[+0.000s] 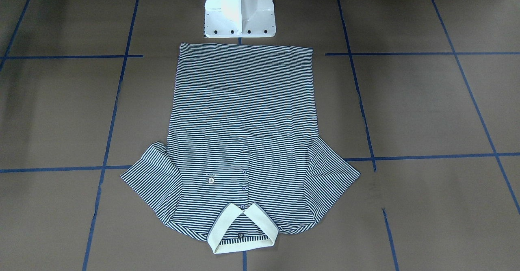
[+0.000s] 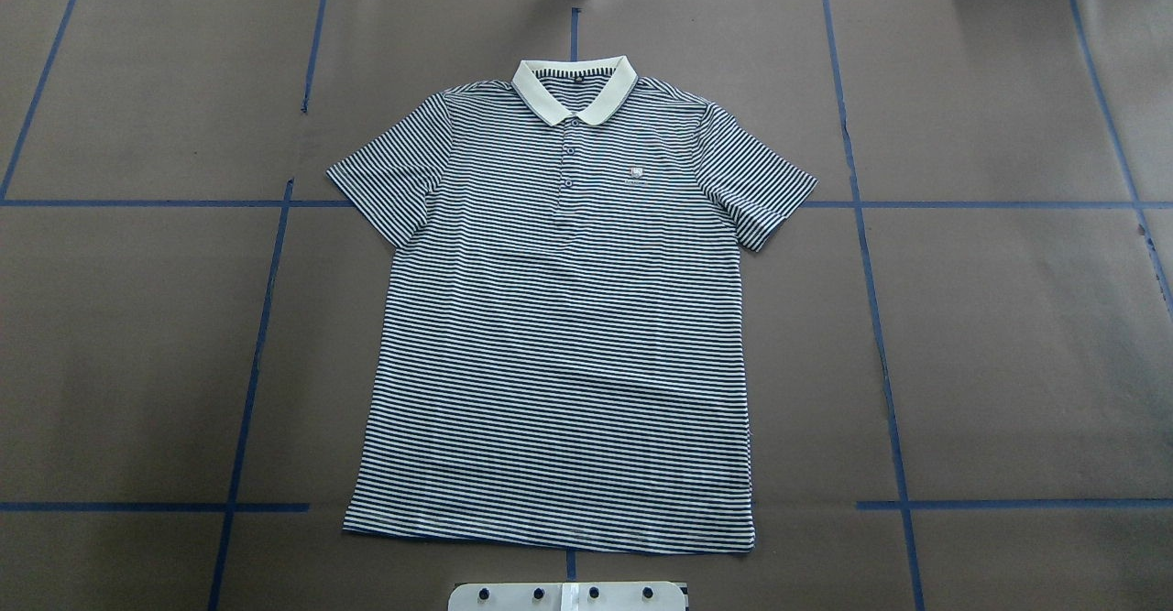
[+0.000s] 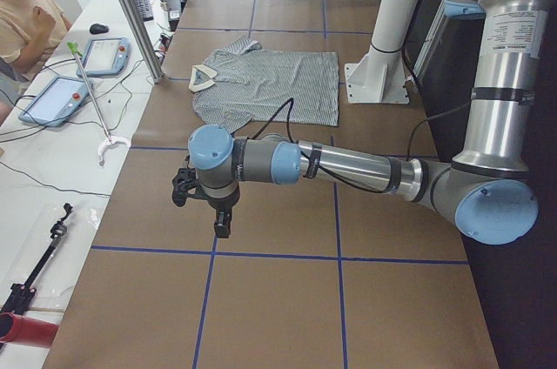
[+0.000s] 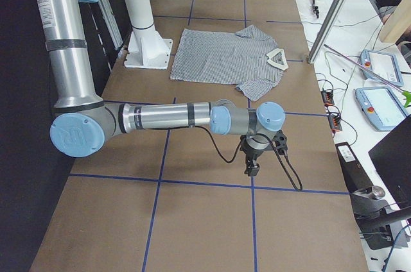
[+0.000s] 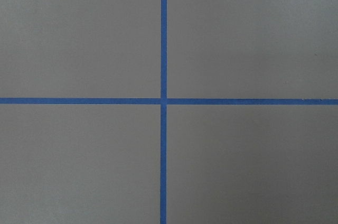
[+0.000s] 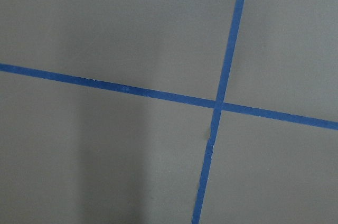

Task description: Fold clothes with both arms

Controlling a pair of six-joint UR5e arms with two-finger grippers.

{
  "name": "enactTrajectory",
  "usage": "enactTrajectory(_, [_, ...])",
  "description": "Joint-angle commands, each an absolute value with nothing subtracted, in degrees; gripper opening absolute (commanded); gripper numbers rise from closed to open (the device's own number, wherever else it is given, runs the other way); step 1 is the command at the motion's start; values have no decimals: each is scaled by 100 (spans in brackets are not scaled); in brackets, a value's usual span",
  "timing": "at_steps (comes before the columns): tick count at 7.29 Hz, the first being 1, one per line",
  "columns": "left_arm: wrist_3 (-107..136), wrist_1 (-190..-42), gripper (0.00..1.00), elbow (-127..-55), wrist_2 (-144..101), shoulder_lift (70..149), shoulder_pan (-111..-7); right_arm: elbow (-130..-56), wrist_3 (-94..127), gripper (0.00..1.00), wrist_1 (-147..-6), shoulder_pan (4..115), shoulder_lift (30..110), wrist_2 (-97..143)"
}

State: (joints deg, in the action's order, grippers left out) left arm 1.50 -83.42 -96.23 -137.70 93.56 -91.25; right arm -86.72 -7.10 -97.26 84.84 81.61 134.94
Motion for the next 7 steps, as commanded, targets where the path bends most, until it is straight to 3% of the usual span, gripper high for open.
enactTrajectory(1, [141,-8367,100,-9667,-13764,9369,-8984,-8683,-695,100,-9729,8481,8148,13552])
enactTrajectory(3, [167,-8490,100,-9782,-13763,9378,-8675,-8728,-633,100,-9450,8473,8288,13666])
enactTrajectory(5, [150,-8551,100,-9790,-13763,9413,-8289,-8228,-258,100,-8111,8055,8174,13789])
enactTrajectory(7, [158,-8937,100,-9774,-13807,9422,-8147,-7965,2528,100,-6679,7098,7614,13738])
